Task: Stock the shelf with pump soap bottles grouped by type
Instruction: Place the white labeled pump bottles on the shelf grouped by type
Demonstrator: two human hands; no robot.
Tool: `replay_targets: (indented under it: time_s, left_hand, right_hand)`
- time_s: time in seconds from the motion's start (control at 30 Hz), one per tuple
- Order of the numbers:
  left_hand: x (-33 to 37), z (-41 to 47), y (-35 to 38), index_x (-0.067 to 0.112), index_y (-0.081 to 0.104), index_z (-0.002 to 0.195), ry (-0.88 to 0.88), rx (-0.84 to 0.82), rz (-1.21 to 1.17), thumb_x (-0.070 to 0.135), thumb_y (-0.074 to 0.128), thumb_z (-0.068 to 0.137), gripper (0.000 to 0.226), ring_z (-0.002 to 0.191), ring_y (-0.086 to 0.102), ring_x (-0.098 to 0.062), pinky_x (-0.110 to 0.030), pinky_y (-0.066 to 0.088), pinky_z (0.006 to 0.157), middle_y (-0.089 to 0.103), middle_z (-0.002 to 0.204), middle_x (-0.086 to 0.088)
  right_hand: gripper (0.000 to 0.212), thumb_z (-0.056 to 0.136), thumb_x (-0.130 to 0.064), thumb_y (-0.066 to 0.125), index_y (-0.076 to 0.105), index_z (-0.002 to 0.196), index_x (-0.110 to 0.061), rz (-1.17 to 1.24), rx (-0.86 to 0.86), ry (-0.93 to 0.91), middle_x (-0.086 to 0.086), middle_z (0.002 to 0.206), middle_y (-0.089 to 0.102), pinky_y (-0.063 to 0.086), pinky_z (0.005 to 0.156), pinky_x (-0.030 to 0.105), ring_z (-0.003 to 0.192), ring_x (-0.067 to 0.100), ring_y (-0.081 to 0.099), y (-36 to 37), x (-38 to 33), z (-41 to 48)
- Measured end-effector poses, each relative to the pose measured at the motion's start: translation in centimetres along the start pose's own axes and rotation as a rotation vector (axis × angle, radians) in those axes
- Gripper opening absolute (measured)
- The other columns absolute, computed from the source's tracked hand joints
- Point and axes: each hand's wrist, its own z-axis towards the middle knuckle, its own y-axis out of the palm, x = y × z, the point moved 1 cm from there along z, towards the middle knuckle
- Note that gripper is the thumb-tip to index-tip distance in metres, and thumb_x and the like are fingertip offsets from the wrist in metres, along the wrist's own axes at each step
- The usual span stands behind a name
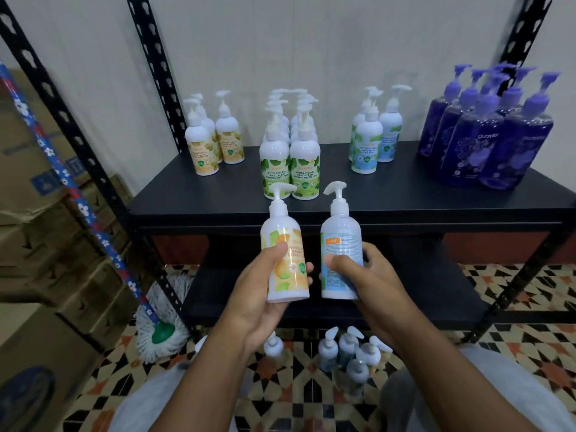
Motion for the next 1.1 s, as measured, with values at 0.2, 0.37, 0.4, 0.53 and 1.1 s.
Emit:
replay_targets:
  time_s: [0.2, 0.37, 0.4, 0.53, 1.1]
  left_hand:
    - [0.0, -0.2, 0.0, 0.004, 0.062, 0.129, -0.072, -0.012, -0.084, 0.036, 0.043, 0.097, 0.05, 0.085, 0.07, -0.03, -0.041, 0.055, 0.073, 0.07, 0.127, -0.018]
    - [-0.1, -0.4, 0.4, 0.006, 0.061, 0.129, -0.037, -0.027, -0.038, 0.03, 0.047, 0.098, 0.042, 0.076, 0.068, -0.027, -0.038, 0.056, 0.065, 0.07, 0.126, -0.018]
    - [-0.2, -0.4, 0.3, 0.006, 0.061, 0.128, -0.016, -0.021, -0.008, 0.029, 0.048, 0.098, 0.04, 0.076, 0.068, -0.026, -0.038, 0.056, 0.066, 0.071, 0.125, -0.017]
    - [-0.3, -0.2, 0.1, 0.008, 0.059, 0.132, 0.059, 0.007, 0.115, 0.025, 0.055, 0.097, 0.039, 0.085, 0.073, -0.026, -0.04, 0.058, 0.074, 0.074, 0.119, -0.01]
    - [-1.1, 0.1, 0.0, 0.007, 0.064, 0.123, 0.074, 0.008, 0.124, 0.028, 0.069, 0.084, 0.044, 0.095, 0.073, -0.03, -0.044, 0.061, 0.077, 0.074, 0.112, -0.019]
  right_hand:
    - [0.062, 0.08, -0.035, 0.083, 0.042, 0.128, -0.035, -0.181, 0.023, -0.034, -0.003, 0.112, 0.067, 0.062, 0.076, 0.035, 0.096, 0.013, 0.072, 0.2, -0.3, -0.5]
    - [0.062, 0.07, -0.037, 0.066, 0.052, 0.13, -0.028, -0.078, -0.03, 0.072, 0.006, 0.117, 0.068, 0.057, 0.094, 0.052, 0.104, 0.024, 0.07, 0.7, 0.0, -0.1]
    - [0.06, 0.07, -0.039, 0.069, 0.057, 0.127, -0.025, -0.096, -0.036, 0.058, 0.007, 0.115, 0.07, 0.058, 0.093, 0.052, 0.103, 0.025, 0.071, 0.6, -0.1, 0.0]
    - [0.041, 0.082, -0.027, 0.081, 0.064, 0.117, -0.013, -0.052, -0.056, 0.048, 0.009, 0.104, 0.074, 0.06, 0.076, 0.036, 0.092, 0.02, 0.074, 0.2, -0.2, 0.0]
    - [0.063, 0.072, -0.028, 0.088, 0.052, 0.123, -0.023, -0.185, 0.017, -0.03, 0.004, 0.101, 0.076, 0.061, 0.086, 0.042, 0.093, 0.017, 0.075, 0.1, -0.3, -0.5]
